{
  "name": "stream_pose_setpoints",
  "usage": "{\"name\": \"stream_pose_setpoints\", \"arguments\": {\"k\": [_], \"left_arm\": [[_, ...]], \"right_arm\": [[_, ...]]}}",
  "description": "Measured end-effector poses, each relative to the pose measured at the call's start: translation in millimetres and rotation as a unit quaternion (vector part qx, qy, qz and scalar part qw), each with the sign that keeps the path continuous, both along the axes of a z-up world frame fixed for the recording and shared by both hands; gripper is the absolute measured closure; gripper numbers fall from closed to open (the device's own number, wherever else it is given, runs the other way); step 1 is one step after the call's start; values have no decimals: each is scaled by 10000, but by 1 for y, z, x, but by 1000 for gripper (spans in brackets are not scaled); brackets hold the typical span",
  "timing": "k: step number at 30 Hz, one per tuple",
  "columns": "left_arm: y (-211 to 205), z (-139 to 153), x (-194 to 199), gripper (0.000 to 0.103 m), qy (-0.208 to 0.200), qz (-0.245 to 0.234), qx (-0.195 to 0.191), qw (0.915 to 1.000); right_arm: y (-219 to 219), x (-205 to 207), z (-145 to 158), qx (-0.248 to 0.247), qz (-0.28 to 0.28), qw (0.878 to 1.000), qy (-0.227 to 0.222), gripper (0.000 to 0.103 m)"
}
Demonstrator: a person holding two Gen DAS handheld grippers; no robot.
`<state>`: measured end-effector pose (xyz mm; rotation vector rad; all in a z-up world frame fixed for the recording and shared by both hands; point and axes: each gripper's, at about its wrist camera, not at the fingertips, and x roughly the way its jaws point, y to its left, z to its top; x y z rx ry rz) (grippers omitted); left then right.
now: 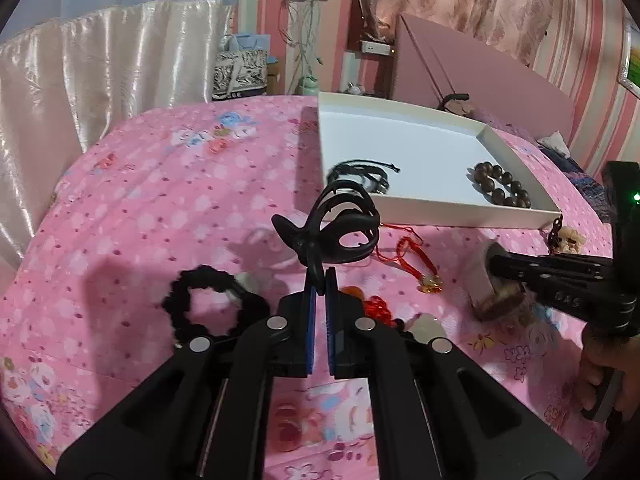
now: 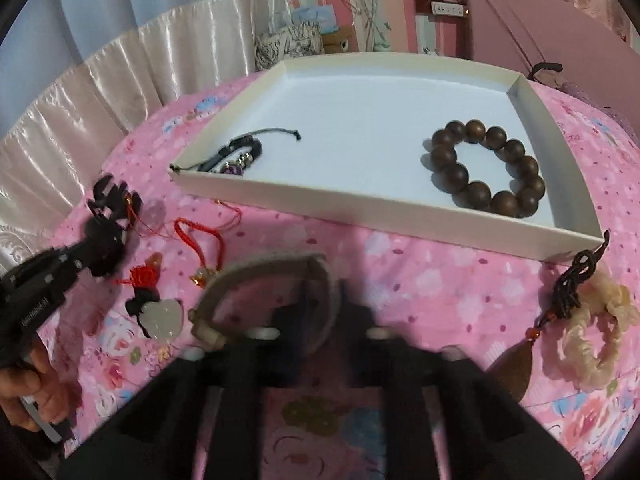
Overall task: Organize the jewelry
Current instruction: 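Grasp the white-strap watch with the right tool while the left tool holds the clip, then carry the watch and clip into the white tray and release both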
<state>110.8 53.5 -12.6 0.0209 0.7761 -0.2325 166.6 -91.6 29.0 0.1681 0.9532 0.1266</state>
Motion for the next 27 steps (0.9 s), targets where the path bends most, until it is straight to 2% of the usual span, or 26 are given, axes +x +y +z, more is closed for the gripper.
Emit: {"name": "stream_pose_setpoints", "arguments": {"k": [3,12,20,27], "left_arm": [[9,10,0,101,-92,51,-1,9999],[11,45,2,101,-432,23,-28,9991],[-26,57,23,101,-478,-222,-97,9986],[-74,47,55,101,-363,-544,-144,9978]], "right_arm": [[-12,-11,15,145,-116,9995,-265,98],[-46,-21,59,138,-412,9956,-829,98],[-76,-9,97,139,-595,9905,-1233,98],[-94,13,92,431,-782,9865,-1373,98]]}}
